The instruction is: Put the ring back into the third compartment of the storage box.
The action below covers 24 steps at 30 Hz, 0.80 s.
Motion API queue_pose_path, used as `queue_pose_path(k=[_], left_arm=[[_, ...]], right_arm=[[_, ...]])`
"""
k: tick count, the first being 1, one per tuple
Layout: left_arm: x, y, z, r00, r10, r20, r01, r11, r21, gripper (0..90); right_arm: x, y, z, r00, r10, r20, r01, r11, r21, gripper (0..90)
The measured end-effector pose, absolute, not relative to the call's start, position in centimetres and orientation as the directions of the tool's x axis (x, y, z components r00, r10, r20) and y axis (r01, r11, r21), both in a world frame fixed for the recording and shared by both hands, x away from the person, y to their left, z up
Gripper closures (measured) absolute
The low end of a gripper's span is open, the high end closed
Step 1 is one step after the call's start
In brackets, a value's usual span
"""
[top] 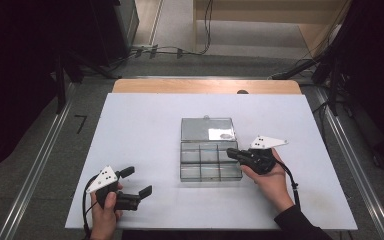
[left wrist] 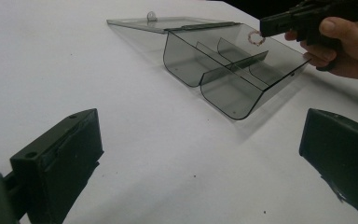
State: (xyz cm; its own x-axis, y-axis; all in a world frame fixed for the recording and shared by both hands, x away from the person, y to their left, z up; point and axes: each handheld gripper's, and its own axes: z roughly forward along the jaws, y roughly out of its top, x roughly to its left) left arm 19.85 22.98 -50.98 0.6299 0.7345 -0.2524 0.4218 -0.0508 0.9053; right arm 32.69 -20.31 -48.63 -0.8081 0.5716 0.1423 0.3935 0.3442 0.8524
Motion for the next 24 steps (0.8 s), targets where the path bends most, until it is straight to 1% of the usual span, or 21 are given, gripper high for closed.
queue_pose_path(k=[24], left_arm=[[19.9, 22.9, -51.0, 0.63, 0.735, -0.251, 0.42, -0.05, 0.906, 0.0]], right_arm=[[33.0, -19.8, -49.7, -0.803, 0.58, 0.14, 0.418, 0.378, 0.826, 84.9]])
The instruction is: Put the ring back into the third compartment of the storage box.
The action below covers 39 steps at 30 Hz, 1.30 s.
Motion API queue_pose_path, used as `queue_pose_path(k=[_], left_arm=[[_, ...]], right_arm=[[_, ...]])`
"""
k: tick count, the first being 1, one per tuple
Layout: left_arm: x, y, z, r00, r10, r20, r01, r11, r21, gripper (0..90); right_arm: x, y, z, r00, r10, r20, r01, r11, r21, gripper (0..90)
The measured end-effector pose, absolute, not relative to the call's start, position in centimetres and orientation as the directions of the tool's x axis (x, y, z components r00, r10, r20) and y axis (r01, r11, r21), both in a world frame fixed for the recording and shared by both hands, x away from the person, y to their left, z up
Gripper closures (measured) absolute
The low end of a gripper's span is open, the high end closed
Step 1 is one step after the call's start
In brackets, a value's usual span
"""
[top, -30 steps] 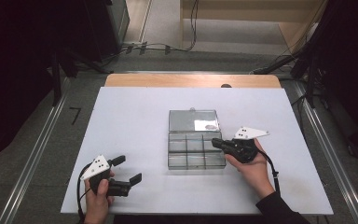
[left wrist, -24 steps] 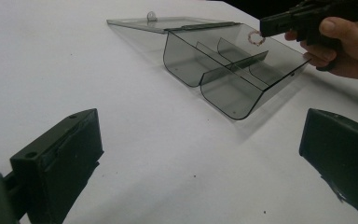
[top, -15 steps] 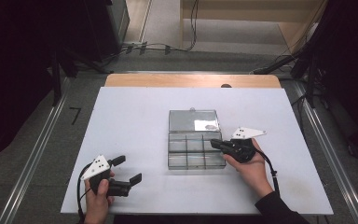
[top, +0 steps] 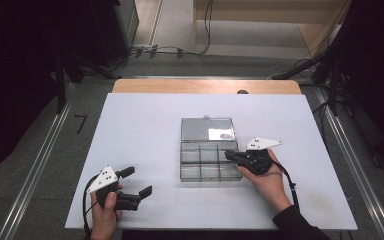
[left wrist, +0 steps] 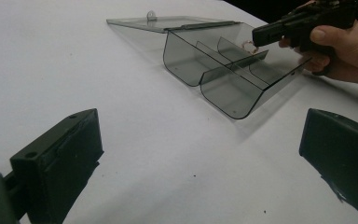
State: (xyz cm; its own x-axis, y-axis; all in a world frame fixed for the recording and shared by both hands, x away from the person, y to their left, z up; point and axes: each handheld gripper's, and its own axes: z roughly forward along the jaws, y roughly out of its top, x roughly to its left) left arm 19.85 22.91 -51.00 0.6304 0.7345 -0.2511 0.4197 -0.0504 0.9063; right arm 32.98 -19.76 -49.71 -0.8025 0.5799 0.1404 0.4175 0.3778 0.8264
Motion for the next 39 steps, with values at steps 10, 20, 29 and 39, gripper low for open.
queue_pose_path(k=[10, 20, 29, 39], left_arm=[[19.9, 22.9, -51.0, 0.631, 0.735, -0.25, 0.42, -0.052, 0.906, 0.0], [19.9, 22.9, -51.0, 0.631, 0.734, -0.252, 0.42, -0.05, 0.906, 0.0], [19.8, 22.9, -51.0, 0.633, 0.733, -0.249, 0.419, -0.055, 0.906, 0.0], [19.8, 22.9, -51.0, 0.632, 0.735, -0.244, 0.415, -0.055, 0.908, 0.0]], right_arm=[[33.1, -20.0, -49.8, -0.786, 0.588, 0.19, 0.465, 0.359, 0.81, 83.4], [32.9, -20.6, -49.1, -0.796, 0.558, 0.235, 0.474, 0.333, 0.815, 61.5], [32.5, -21.2, -48.3, -0.81, 0.546, 0.215, 0.446, 0.335, 0.83, 31.8], [32.5, -22.4, -48.1, -0.783, 0.586, 0.207, 0.455, 0.312, 0.834, 12.6]])
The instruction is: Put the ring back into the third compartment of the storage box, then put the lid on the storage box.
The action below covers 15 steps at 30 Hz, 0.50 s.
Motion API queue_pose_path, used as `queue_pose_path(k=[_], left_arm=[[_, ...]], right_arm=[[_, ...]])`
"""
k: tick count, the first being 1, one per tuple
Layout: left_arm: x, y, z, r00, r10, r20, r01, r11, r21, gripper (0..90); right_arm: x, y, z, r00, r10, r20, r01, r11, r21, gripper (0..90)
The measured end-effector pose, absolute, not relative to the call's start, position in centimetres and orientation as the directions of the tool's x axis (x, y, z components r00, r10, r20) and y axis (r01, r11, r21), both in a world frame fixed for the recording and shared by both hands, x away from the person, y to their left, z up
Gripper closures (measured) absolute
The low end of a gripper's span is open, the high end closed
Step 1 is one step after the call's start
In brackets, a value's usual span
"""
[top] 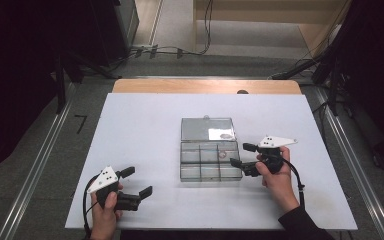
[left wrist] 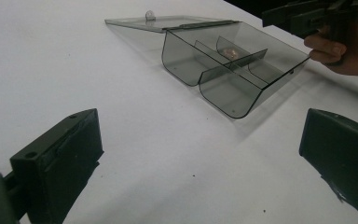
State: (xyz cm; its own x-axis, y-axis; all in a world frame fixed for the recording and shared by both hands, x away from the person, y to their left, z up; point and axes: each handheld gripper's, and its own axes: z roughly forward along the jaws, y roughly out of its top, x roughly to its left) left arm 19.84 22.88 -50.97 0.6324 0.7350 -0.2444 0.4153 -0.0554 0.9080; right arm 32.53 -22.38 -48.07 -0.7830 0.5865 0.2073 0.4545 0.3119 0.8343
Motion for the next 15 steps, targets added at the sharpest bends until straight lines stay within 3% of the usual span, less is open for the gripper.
queue_pose_path(k=[15], left_arm=[[19.87, 22.75, -50.65, 0.627, 0.742, -0.236, 0.411, -0.058, 0.91, 0.0]], right_arm=[[32.58, -23.41, -48.08, -0.778, 0.589, 0.218, 0.456, 0.291, 0.841, 2.5]])
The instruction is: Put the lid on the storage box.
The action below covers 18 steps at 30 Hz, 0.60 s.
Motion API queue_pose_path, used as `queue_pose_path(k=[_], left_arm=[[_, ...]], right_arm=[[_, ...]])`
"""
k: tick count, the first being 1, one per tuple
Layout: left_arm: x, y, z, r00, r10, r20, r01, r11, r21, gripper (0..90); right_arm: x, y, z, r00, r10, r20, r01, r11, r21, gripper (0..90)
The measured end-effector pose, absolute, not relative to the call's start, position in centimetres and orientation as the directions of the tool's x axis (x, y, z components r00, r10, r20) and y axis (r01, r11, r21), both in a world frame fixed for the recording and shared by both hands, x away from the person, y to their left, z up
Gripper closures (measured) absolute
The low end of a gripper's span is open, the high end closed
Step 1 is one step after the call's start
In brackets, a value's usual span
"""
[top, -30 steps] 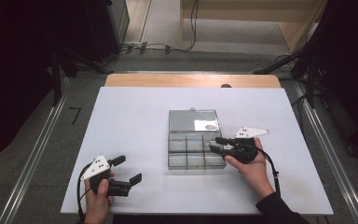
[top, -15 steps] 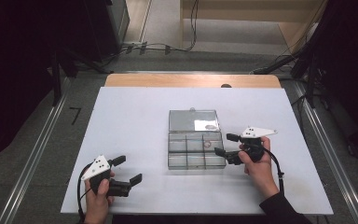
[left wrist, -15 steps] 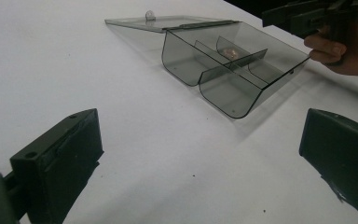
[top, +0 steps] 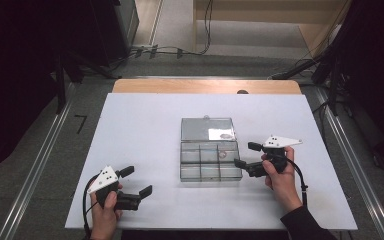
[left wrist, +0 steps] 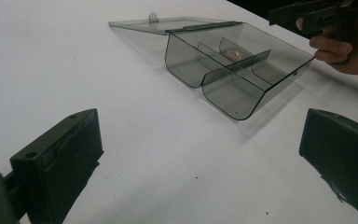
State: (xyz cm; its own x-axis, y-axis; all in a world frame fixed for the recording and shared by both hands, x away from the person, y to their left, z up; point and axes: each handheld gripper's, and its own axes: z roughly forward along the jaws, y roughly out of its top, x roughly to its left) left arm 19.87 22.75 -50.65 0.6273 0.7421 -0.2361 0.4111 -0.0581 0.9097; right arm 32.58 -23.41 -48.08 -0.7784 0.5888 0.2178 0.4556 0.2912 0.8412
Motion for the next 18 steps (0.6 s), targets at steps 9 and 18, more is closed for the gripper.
queue_pose_path(k=[9, 18], left_arm=[[20.9, 21.3, -50.1, 0.639, 0.734, -0.23, 0.415, -0.077, 0.907, 0.0], [22.4, 19.1, -49.6, 0.669, 0.707, -0.23, 0.426, -0.111, 0.898, 0.0]], right_arm=[[32.3, -23.7, -48.0, -0.772, 0.601, 0.209, 0.449, 0.282, 0.848, 0.0], [32.1, -23.5, -48.2, -0.775, 0.6, 0.2, 0.445, 0.294, 0.846, 0.0]])
